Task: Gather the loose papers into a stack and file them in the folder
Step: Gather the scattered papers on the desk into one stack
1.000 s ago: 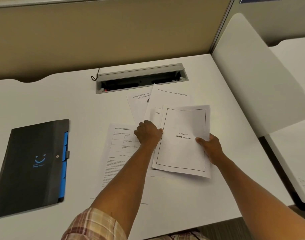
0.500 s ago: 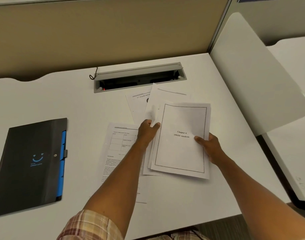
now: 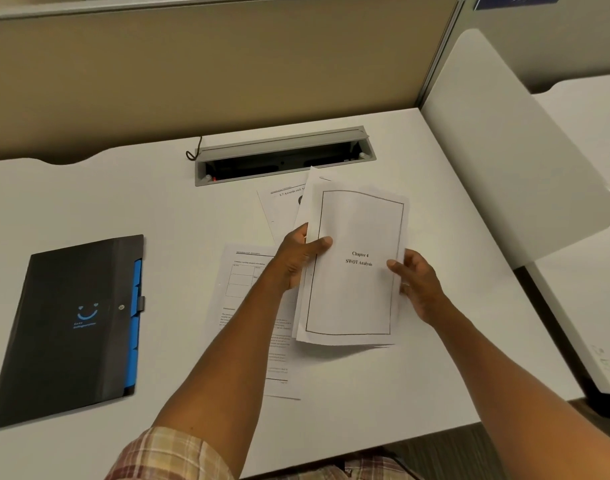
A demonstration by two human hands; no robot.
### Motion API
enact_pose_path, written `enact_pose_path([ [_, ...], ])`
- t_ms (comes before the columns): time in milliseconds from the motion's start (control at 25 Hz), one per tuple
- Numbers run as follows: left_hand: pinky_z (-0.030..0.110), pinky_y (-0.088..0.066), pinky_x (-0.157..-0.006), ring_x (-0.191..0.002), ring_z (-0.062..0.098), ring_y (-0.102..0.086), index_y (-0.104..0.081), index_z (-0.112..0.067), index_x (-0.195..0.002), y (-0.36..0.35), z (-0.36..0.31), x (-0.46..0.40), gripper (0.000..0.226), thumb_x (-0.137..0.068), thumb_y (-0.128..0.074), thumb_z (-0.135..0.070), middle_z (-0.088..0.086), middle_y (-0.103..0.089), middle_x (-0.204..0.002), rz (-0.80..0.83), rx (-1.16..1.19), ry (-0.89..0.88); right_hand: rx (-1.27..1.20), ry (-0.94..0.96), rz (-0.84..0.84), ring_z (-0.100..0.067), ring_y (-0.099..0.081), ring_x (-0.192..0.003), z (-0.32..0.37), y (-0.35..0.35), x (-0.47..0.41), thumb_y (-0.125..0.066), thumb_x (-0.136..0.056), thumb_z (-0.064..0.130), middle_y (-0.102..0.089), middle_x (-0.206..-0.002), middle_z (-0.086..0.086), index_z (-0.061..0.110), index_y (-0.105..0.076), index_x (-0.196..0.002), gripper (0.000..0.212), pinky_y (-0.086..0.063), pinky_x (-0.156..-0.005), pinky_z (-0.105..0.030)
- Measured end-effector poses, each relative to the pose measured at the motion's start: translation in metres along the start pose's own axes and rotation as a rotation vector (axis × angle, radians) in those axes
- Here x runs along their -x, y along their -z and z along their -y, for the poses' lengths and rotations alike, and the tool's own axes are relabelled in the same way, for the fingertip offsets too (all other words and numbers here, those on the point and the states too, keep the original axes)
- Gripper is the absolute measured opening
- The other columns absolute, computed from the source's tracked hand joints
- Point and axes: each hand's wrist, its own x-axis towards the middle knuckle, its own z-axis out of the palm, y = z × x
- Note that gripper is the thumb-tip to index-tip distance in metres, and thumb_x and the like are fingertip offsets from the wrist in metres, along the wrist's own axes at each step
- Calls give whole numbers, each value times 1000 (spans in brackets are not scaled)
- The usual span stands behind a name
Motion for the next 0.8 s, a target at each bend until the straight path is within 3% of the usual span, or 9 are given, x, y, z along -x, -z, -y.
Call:
enact_pose_path([
  [120,42,-53,-94,-115,28,-63,-53,-11,-135,-2,-15,17,54,-85,-71,-16,13,-64,-128,204,204,-2,-170,-183,139,-24,-65,-108,13,-7,5,-91,-49,50,-67,-120,-1,27,-54,-128,90,-53,-90,-42],
  [200,41,-55,-90,-112,27,-64,-48,-11,-140,-3,-20,29,60,-84,-68,-18,12,-64,-127,298,297,20,-241,-265,271,-28,-62,-117,15,-13,11,-93,-49,51,-64,-128,-7,23,-53,-134,98,-48,-100,-48],
  [320,44,-52,-97,-112,27,-62,-46,-12,-142,2,-21,41,69,-79,-73,-22,12,-62,-128,374,377,50,-301,-320,440,-28,-64,-111,7,-25,22,-86,-63,52,-65,-127,-11,20,-57,-136,85,-48,-97,-47],
  [440,45,-46,-103,-115,27,-60,-48,-12,-141,14,-19,49,63,-82,-71,-20,12,-60,-131,371,365,39,-404,-328,513,-29,-56,-127,0,-35,33,-76,-77,44,-58,-140,-10,17,-55,-139,71,-44,-105,-51],
  [560,41,-49,-101,-116,26,-62,-52,-9,-136,25,-13,54,49,-89,-65,-9,12,-63,-130,198,190,11,-429,-333,433,-29,-64,-117,-3,-34,40,-85,-71,31,-65,-130,-13,12,-67,-126,61,-55,-89,-45],
  [720,29,-55,-76,-94,21,-67,-63,-9,-119,30,-7,64,31,-90,-67,-21,3,-70,-107,-90,-271,-17,-247,-276,199,-32,-70,-105,-20,-28,47,-74,-78,10,-70,-120,-18,3,-60,-130,54,-59,-80,-45],
  [800,33,-49,-81,-102,23,-63,-64,-13,-117,38,1,69,29,-92,-58,-27,4,-68,-111,-415,-702,15,-178,-236,41,-32,-71,-101,-30,-24,50,-75,-75,10,-71,-118,-18,4,-61,-128,55,-58,-84,-47],
])
